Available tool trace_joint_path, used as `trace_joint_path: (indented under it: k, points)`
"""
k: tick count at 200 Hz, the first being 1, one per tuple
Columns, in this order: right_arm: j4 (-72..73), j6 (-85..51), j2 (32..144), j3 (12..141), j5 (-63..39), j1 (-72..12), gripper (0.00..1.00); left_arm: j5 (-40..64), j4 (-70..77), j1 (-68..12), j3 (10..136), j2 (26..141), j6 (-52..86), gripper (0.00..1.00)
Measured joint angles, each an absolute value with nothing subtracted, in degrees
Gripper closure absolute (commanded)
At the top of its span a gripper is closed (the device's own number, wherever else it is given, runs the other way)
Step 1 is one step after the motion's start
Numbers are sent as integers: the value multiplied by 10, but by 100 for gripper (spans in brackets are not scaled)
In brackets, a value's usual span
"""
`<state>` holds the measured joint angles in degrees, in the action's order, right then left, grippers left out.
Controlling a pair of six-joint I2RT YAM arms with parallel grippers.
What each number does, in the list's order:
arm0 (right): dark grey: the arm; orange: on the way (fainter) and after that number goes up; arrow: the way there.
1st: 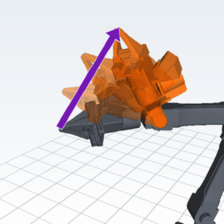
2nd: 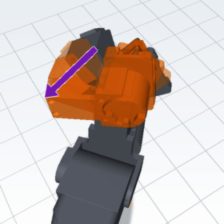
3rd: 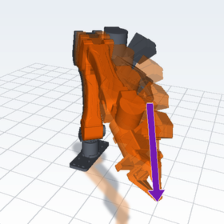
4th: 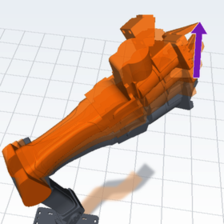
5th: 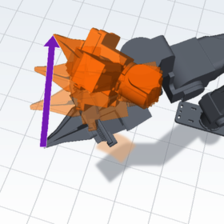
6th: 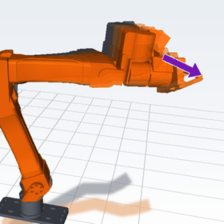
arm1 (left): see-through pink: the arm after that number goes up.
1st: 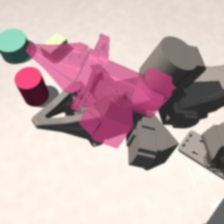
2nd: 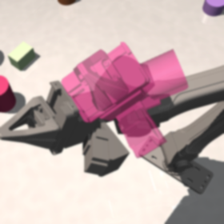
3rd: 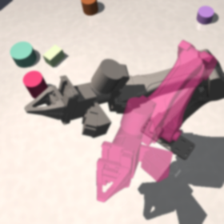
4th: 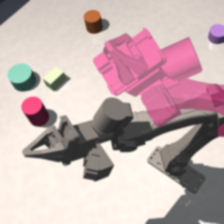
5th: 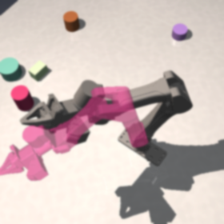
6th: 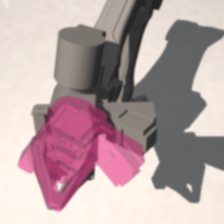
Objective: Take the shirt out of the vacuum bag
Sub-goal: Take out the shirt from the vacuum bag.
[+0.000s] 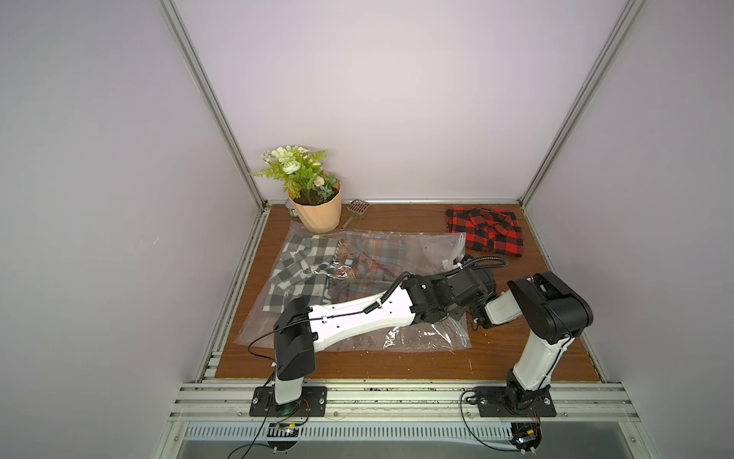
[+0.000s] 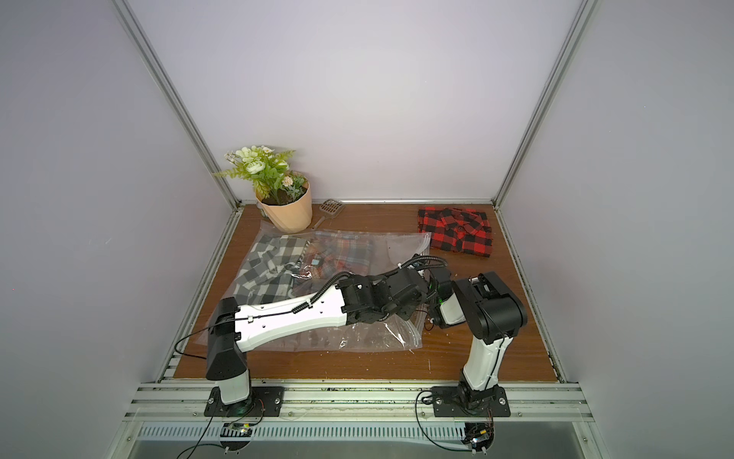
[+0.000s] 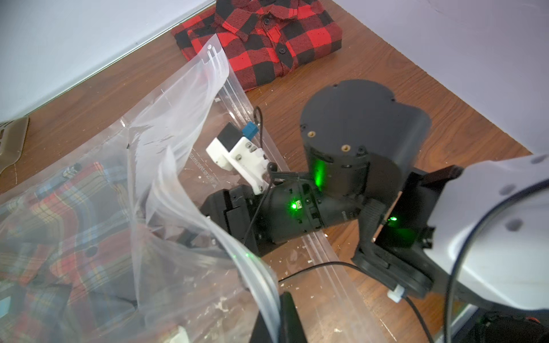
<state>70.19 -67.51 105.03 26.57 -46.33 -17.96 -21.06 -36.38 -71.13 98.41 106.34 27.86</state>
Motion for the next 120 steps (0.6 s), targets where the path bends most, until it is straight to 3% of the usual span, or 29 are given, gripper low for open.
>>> trace_joint_path:
  k: [59, 120]
  points:
    - [657, -627, 1070, 309, -437, -218, 22, -212, -350, -711, 978, 1063, 275, 100]
    - [665, -620, 1131, 370, -424, -248, 20, -210, -332, -712, 959, 1059, 272, 100]
